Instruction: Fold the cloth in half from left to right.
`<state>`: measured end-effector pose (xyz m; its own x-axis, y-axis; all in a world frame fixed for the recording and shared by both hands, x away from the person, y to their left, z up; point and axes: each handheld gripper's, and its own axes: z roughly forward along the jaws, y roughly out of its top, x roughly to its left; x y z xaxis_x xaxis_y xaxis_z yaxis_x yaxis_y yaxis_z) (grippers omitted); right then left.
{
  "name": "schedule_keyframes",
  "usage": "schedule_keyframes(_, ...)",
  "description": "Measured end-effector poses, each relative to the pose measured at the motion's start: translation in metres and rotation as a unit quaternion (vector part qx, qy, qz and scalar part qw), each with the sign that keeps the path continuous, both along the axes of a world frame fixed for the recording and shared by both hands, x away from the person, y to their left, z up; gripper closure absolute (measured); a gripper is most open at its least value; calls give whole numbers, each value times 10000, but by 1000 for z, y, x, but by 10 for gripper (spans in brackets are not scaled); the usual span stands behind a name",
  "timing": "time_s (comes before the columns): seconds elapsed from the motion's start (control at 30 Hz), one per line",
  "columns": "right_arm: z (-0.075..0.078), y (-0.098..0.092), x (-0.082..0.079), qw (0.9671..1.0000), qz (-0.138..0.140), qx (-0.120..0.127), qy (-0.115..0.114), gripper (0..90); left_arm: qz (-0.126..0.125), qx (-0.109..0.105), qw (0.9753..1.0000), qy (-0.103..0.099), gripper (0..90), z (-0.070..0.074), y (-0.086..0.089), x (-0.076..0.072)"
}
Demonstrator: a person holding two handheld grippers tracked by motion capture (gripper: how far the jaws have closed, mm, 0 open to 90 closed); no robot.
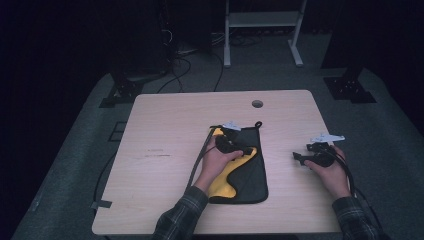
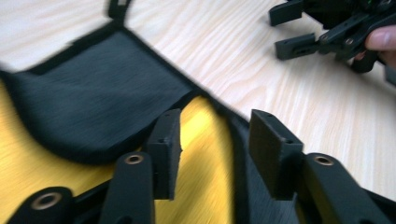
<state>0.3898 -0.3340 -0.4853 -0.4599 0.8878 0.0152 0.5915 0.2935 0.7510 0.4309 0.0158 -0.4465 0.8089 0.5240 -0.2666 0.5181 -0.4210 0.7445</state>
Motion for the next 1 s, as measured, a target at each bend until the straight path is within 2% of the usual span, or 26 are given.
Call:
schedule_keyframes(0.07,0,0,0,10000,1,4,8,277,30,57,9999,-115,528,3,12,-4)
schedule_keyframes(0.17,0,0,0,10000,19,2,12,273,108,261,9990,-344,517,7,29,-10)
schedule_keyframes(0.23,0,0,0,10000,29,1,12,273,251,248,9984,-449,515,9,41,-14)
schedule_keyframes(0.4,0,0,-1,10000,41,-2,12,274,493,407,9966,-512,510,7,65,-21)
schedule_keyframes(0.47,0,0,-1,10000,47,-9,2,274,613,554,9949,-577,499,5,73,-24)
schedule_keyframes(0.6,0,0,-1,10000,53,-11,-4,274,823,722,9928,-488,493,-2,88,-27)
schedule_keyframes(0.67,0,0,-1,10000,53,-13,-5,274,855,765,9926,-404,490,-7,92,-28)
schedule_keyframes(0.73,0,0,-1,10000,53,-12,-5,274,929,787,9920,-328,490,-13,93,-29)
schedule_keyframes(0.9,0,0,-1,10000,53,-11,-4,274,917,835,9921,-189,495,-21,89,-28)
schedule_keyframes(1.0,0,0,-1,10000,53,-11,-5,274,956,915,9910,-204,555,-22,85,-30)
